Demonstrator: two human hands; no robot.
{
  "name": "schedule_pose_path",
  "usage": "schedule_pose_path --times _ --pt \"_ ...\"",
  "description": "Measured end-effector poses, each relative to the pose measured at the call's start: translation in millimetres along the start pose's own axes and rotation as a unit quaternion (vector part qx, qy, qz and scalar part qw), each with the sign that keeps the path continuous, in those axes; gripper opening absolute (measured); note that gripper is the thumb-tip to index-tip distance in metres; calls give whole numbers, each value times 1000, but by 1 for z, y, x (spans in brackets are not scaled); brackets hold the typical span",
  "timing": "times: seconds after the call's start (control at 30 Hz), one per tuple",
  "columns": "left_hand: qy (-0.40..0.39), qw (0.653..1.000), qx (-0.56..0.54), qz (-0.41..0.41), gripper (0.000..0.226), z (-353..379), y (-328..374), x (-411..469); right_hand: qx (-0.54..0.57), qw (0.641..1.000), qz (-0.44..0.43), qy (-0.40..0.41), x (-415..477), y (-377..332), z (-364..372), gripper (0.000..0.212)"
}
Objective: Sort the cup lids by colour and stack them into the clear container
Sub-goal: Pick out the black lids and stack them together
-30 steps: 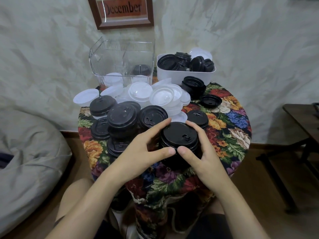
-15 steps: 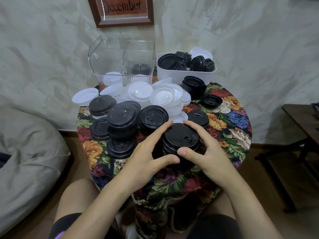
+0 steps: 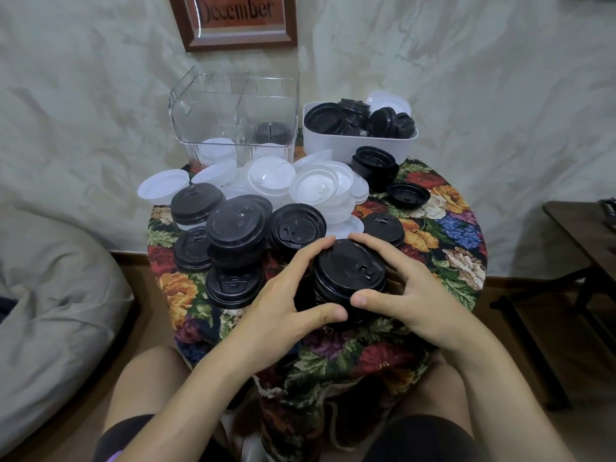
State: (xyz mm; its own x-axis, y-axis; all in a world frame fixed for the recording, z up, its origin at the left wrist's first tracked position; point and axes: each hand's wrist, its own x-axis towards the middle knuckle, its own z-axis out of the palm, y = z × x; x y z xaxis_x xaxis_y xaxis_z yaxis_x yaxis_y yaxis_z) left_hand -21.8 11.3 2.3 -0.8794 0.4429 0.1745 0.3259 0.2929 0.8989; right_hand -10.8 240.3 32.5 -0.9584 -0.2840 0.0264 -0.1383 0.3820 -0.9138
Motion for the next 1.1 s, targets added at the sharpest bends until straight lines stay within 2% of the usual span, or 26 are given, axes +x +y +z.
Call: schedule_pose_path --times 0.23,0.5,1.1 --pt "9 1000 7 -6 72 1 -2 0 -6 999 17 -33 3 -8 -6 80" --pt "-3 1000 2 -6 84 0 -3 0 -3 1000 10 11 2 -6 8 70" --pt "-4 1000 -11 -27 88 0 -8 2 -44 997 13 -54 9 -14 -10 78"
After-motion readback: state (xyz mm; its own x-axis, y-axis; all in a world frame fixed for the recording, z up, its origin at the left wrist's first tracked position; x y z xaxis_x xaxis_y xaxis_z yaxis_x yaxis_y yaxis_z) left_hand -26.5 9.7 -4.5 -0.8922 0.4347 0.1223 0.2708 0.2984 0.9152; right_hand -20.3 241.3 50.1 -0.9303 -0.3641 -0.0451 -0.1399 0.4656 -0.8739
